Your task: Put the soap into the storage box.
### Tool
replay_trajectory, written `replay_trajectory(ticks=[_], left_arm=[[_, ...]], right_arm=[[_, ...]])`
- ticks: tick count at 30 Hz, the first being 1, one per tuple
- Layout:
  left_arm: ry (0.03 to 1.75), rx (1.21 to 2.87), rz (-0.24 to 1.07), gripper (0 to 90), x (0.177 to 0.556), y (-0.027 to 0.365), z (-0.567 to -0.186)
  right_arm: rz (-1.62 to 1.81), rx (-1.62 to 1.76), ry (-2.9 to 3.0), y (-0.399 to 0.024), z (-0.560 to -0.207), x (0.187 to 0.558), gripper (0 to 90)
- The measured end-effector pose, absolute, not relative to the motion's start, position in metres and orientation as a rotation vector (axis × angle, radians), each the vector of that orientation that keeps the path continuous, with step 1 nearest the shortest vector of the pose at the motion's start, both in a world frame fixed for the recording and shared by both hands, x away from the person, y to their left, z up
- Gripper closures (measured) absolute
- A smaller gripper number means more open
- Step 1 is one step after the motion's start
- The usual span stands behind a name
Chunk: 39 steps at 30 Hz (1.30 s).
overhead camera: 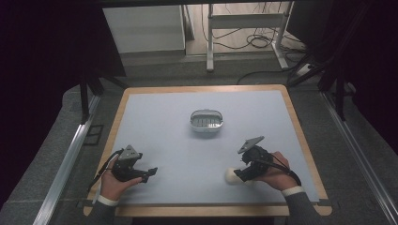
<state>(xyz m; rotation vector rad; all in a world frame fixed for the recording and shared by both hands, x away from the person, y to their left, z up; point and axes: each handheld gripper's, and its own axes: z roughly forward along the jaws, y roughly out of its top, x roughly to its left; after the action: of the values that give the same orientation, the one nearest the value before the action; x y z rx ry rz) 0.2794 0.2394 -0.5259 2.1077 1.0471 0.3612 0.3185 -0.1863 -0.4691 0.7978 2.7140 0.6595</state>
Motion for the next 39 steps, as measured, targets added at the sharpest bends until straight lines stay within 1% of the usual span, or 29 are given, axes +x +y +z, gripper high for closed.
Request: replay_trajectory(ticks=[10, 14, 22, 24, 26, 28, 30, 34, 39], left_arm=[[1.048, 2.106, 0.358, 12.4, 0.279, 0.240, -0.526], [1.047, 2.113, 0.355, 12.3, 0.280, 0.238, -0.527], [1.048, 2.113, 0.355, 12.3, 0.280, 0.238, -0.527], [1.047, 2.115, 0.357, 12.3, 0.280, 0.238, -0.527], [1.047, 2.114, 0.357, 12.3, 0.280, 0.238, -0.527], [1.048, 2.115, 0.358, 12.3, 0.280, 0.238, -0.527], [1.048, 2.117, 0.358, 12.2, 0.280, 0.238, -0.528], [1.049, 2.116, 0.358, 12.2, 0.280, 0.238, -0.527], [1.050, 2.115, 0.362, 12.3, 0.280, 0.239, -0.527]], right_arm=[[0.594, 0.770, 2.786, -0.181, -0.479, 0.314, 25.0], [0.495, 0.721, 2.849, -0.175, -0.488, 0.311, 25.4], [0.437, 0.677, 2.888, -0.170, -0.492, 0.311, 29.5], [0.418, 0.657, 2.898, -0.169, -0.493, 0.312, 32.1], [0.416, 0.648, 2.896, -0.169, -0.494, 0.311, 32.7], [0.381, 0.612, 2.897, -0.168, -0.496, 0.312, 36.8], [0.372, 0.613, 2.900, -0.168, -0.497, 0.313, 38.3], [0.376, 0.614, 2.916, -0.167, -0.496, 0.314, 48.8], [0.342, 0.644, 2.907, -0.165, -0.495, 0.315, 49.3]])
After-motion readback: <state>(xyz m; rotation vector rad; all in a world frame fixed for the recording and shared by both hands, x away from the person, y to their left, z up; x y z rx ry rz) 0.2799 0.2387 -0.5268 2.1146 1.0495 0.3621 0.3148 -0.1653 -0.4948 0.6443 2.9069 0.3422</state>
